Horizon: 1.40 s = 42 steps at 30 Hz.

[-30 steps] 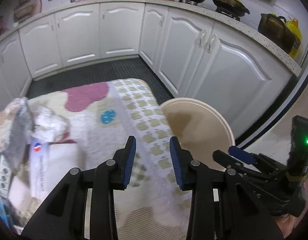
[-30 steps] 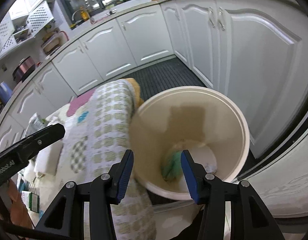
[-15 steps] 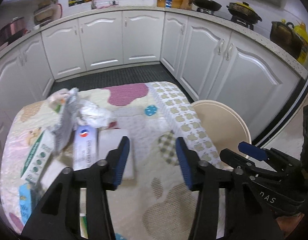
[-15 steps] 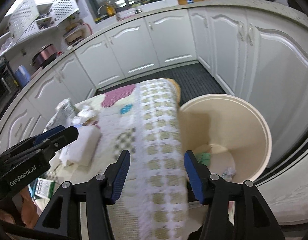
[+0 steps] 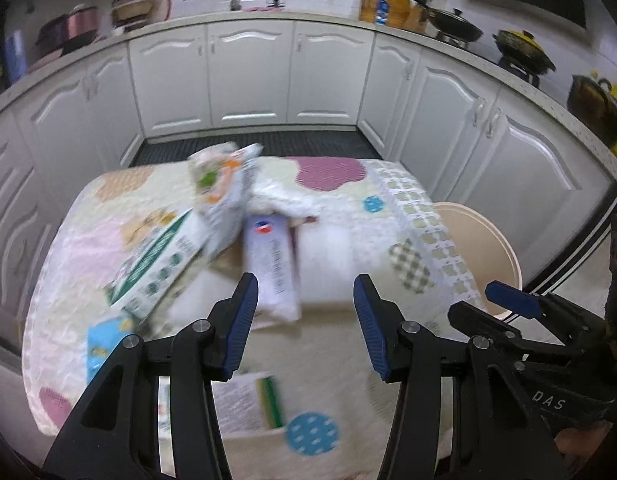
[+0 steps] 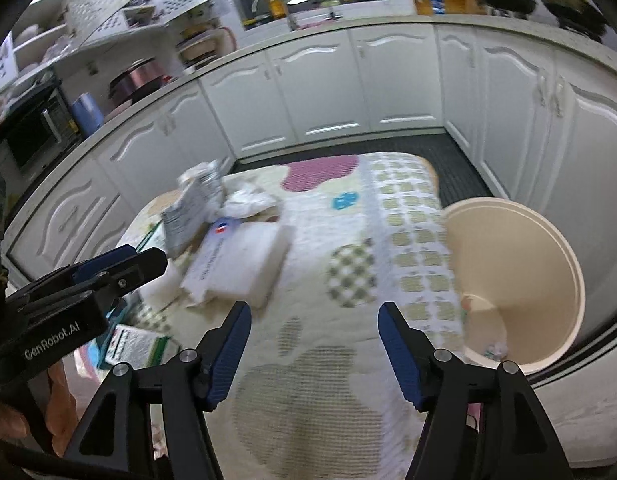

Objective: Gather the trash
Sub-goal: 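Move the left gripper back to the table and grasp the blue snack bag, then lift the blue snack bag with the left gripper while the right gripper grasps the white sponge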

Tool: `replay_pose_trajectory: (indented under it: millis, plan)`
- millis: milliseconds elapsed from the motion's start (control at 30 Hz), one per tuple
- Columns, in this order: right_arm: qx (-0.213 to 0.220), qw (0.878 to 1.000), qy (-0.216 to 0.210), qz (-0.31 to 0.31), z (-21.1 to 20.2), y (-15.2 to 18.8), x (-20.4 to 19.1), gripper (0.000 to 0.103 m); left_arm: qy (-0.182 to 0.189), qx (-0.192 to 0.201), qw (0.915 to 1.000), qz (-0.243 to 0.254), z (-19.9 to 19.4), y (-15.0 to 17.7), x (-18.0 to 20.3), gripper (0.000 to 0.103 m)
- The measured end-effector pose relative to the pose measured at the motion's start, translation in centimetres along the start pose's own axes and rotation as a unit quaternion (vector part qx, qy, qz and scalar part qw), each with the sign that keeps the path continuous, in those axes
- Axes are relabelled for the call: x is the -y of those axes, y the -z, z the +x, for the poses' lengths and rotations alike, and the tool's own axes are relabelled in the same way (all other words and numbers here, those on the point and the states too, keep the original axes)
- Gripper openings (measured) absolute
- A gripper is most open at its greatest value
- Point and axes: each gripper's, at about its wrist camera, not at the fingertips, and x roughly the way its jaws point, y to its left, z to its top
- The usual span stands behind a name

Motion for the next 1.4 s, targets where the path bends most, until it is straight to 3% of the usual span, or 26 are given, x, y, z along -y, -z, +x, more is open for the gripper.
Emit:
replay_pose_trajectory:
  millis: [467,567,767,933,1100,1200,1233,1267,1300,1400]
  plan:
    - [-0.038,0.995,-0.061,-0.065,2.7,1.5,-6.6,0.065,-0.063,-0.061,0.9936,-0.072,-2.7,4.6,-11.7,0.048]
    - [-0.047,0.992,-0.074,-0.090,3.5,2.1,-8.2,0.072,-0.060,-0.078,0.9898,-0.103,-2.7,5.9,-14.1,0.048]
    - [-0.074,0.986,-0.086,-0.121,5.4,3.0,-10.6,0.073,-0.047,-0.096,0.9824,-0.153,-1.5,7.3,-16.6,0.048]
    - [-0.082,0.984,-0.087,-0.128,6.0,3.4,-11.2,0.073,-0.007,-0.103,0.9773,-0.185,0.1,8.0,-17.5,0.049]
    - [-0.089,0.984,-0.085,-0.127,6.6,3.4,-11.3,0.073,0.022,-0.108,0.9737,-0.199,1.8,8.0,-17.3,0.053]
    - [-0.089,0.984,-0.085,-0.127,6.8,2.9,-11.4,0.073,0.022,-0.109,0.9778,-0.178,2.0,7.8,-16.5,0.053]
    - [-0.088,0.984,-0.087,-0.125,6.9,2.6,-11.5,0.073,0.020,-0.112,0.9802,-0.162,2.1,7.6,-16.1,0.049]
    - [-0.087,0.985,-0.088,-0.123,7.0,2.4,-11.6,0.073,0.016,-0.111,0.9819,-0.152,2.1,7.6,-15.9,0.036]
    - [-0.086,0.985,-0.091,-0.121,7.1,2.0,-11.7,0.073,0.012,-0.112,0.9837,-0.141,2.0,7.5,-15.7,0.031]
    - [-0.072,0.986,-0.093,-0.121,7.5,0.5,-12.5,0.073,0.023,-0.111,0.9830,-0.144,1.8,7.3,-16.3,0.026]
